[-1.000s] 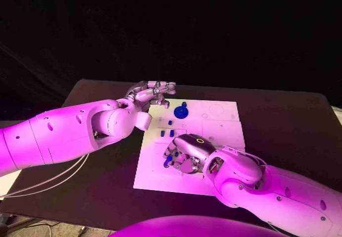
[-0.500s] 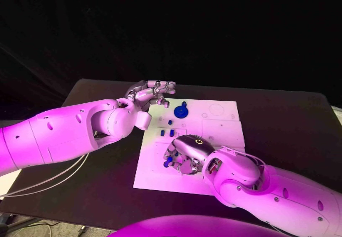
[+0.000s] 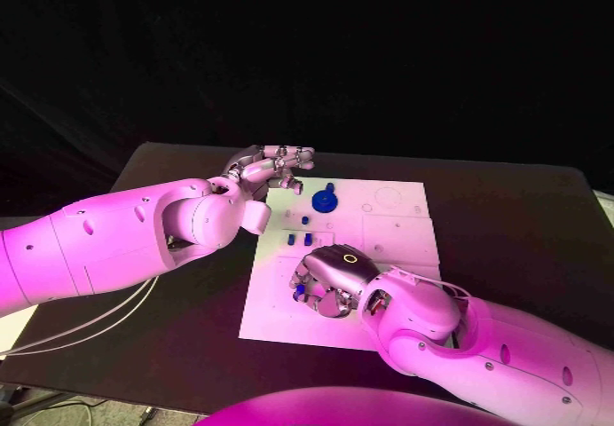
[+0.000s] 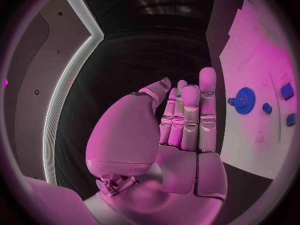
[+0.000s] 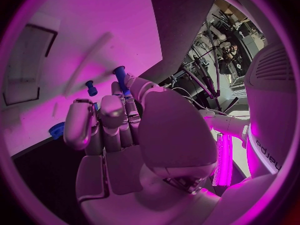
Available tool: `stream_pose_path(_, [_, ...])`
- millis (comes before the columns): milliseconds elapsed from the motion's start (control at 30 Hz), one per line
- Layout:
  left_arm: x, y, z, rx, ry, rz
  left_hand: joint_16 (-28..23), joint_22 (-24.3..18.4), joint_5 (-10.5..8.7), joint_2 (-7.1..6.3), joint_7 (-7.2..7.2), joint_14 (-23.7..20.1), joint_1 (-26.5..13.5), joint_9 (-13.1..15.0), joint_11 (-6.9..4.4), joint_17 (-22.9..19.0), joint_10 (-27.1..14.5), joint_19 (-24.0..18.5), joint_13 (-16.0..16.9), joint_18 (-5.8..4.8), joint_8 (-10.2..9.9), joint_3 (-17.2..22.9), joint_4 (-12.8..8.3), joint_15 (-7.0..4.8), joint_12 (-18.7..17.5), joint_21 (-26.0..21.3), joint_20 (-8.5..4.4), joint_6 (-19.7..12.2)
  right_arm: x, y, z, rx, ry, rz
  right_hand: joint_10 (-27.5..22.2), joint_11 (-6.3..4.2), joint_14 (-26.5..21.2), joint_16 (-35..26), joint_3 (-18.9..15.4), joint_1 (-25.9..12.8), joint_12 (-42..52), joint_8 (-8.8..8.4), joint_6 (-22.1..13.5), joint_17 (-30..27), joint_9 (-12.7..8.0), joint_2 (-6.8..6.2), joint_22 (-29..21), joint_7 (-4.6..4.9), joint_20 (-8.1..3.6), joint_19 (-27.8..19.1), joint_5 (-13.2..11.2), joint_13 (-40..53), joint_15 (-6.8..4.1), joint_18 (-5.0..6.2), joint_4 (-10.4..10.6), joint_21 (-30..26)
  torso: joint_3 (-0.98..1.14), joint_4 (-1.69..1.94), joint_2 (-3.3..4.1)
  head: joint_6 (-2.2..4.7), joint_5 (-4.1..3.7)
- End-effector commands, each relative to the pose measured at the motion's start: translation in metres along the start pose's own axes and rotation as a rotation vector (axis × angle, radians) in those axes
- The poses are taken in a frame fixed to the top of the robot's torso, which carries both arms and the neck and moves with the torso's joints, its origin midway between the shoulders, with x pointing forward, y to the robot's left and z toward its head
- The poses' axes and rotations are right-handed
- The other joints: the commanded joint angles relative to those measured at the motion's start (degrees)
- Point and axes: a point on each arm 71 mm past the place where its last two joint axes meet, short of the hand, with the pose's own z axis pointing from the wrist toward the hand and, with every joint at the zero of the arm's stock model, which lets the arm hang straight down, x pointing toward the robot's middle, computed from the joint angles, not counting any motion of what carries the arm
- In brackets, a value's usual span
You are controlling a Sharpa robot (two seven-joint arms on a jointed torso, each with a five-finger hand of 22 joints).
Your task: Assemble the parts on the task board
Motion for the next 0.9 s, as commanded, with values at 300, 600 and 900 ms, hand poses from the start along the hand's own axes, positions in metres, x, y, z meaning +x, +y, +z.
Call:
stream_pose_path(300, [0.002, -0.001, 0.0, 0.005, 0.018, -0.004, -0.23, -0.05, 0.18, 0.0, -0.12, -0.39, -0.11, 0.05, 0.03, -0.05, -0.55, -0.38, 0.09, 0.73, 0.25, -0.38, 0.01, 0.03, 0.37, -0.22, 0.0, -0.44, 0.004, 0.001, -0.001, -0.001, 0.002, -0.026, -12.46, 1.67, -1.22, -5.95, -12.63, -3.08, -0.46, -0.12, -10.33, -6.55, -0.32, -1.45, -6.96, -0.69, 1.84, -3.54, 1.6, 0.13, 1.95, 1.19, 1.7, -5.69, 0.03, 0.0, 0.0, 0.07, -0.03])
stream_pose_path(600, [0.001, -0.001, 0.0, 0.004, 0.019, -0.004, -0.23, -0.05, 0.18, 0.0, -0.12, -0.39, -0.11, 0.05, 0.03, -0.05, -0.55, -0.38, 0.09, 0.73, 0.25, -0.38, 0.01, 0.03, 0.37, -0.22, 0.0, -0.44, -0.015, 0.001, -0.018, -0.023, -0.137, 0.042, -12.51, 1.39, -1.32, -7.63, -18.16, -0.85, 2.63, 0.04, -8.82, -8.47, -0.16, -0.2, -8.11, -0.77, 1.72, -3.57, 2.6, 0.17, 1.57, 1.34, 3.52, -6.7, 0.05, -0.28, -0.1, 0.62, -0.36])
stream_pose_path(900, [-0.001, -0.001, 0.0, 0.001, 0.017, -0.004, -0.33, -0.16, 0.18, 0.02, -0.11, -0.46, -0.08, 0.05, 0.04, -0.24, -0.63, -0.44, 0.1, 0.76, 0.3, -0.42, 0.02, 0.04, 0.47, -0.39, 0.01, -0.47, -0.055, -0.041, -0.059, 0.147, -0.16, 0.273, -3.09, -0.05, 0.39, -4.37, -18.16, -0.94, 6.77, 0.7, -4.68, -5.33, 0.11, 1.4, -4.48, 0.46, 0.85, -0.82, 4.32, 0.54, 0.41, 0.52, 5.17, -3.79, -0.04, -1.12, -0.63, 1.51, -1.45])
